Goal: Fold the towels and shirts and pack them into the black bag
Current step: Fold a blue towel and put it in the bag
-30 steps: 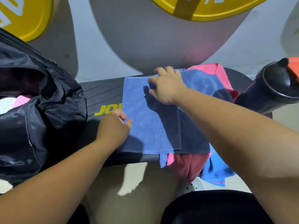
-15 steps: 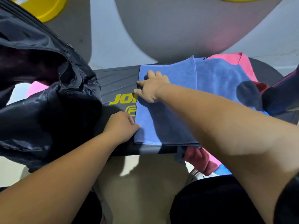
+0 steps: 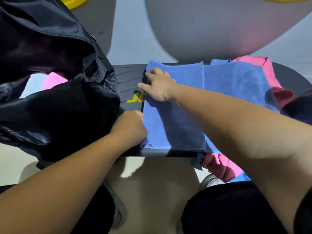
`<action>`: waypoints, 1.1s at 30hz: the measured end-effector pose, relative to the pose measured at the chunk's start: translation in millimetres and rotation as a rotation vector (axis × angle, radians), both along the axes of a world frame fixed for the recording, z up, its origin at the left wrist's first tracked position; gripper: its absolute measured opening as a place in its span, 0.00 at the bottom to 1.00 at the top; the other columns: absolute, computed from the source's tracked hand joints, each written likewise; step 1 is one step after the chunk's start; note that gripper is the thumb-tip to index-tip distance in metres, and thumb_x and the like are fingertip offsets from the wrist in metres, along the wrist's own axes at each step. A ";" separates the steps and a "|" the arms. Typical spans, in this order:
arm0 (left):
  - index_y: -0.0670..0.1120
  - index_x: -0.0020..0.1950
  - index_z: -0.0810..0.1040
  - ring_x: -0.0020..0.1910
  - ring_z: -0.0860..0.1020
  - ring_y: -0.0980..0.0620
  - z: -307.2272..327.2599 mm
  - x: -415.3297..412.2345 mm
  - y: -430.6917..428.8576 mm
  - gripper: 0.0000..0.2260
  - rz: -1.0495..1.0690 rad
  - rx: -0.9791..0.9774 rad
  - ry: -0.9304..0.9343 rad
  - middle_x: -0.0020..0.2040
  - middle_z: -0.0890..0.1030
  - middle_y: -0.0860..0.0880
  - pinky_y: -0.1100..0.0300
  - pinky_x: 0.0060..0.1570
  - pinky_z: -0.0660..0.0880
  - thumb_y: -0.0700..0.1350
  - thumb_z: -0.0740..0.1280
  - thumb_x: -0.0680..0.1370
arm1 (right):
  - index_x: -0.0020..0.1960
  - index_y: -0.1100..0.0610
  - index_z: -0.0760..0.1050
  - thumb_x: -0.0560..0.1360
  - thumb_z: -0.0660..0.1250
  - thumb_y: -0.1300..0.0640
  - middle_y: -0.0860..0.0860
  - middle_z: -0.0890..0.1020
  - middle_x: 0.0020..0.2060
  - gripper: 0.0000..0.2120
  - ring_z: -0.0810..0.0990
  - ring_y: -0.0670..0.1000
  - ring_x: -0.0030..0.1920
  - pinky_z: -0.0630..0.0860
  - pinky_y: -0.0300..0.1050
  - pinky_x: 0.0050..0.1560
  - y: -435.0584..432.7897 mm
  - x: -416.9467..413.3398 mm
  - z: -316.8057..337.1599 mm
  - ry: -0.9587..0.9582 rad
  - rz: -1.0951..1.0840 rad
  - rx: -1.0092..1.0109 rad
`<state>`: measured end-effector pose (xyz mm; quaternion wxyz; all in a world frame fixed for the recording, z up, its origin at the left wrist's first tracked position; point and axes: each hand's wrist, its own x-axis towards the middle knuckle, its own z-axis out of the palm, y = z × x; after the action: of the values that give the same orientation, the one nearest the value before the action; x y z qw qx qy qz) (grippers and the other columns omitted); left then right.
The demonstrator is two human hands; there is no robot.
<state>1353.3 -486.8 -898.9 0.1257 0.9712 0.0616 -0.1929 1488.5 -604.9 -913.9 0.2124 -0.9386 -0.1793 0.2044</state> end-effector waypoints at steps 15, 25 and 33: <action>0.49 0.45 0.67 0.41 0.72 0.45 14.8 -4.3 -13.2 0.05 -0.326 0.293 -0.043 0.45 0.76 0.48 0.55 0.39 0.67 0.42 0.62 0.78 | 0.78 0.53 0.62 0.82 0.55 0.42 0.53 0.62 0.77 0.28 0.60 0.55 0.76 0.57 0.52 0.76 -18.4 4.6 -0.1 -0.009 0.074 0.156; 0.51 0.37 0.65 0.40 0.73 0.49 -18.5 -12.2 -96.3 0.20 -0.293 -0.171 0.003 0.36 0.72 0.54 0.54 0.42 0.74 0.62 0.71 0.72 | 0.79 0.51 0.59 0.72 0.42 0.30 0.56 0.59 0.78 0.42 0.57 0.62 0.77 0.59 0.61 0.74 -176.5 -21.4 -16.3 -0.301 0.093 -0.236; 0.50 0.42 0.70 0.43 0.72 0.51 -32.0 -20.6 -90.7 0.14 -0.291 -0.242 -0.028 0.42 0.71 0.54 0.57 0.42 0.72 0.52 0.75 0.70 | 0.76 0.48 0.64 0.72 0.43 0.30 0.54 0.66 0.75 0.39 0.58 0.62 0.76 0.54 0.59 0.75 -173.8 -26.2 -11.4 -0.319 0.151 -0.273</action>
<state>1332.7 -577.4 -930.9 0.2134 0.9502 -0.1048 -0.2016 1462.3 -778.7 -925.3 0.0365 -0.9630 -0.2511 0.0913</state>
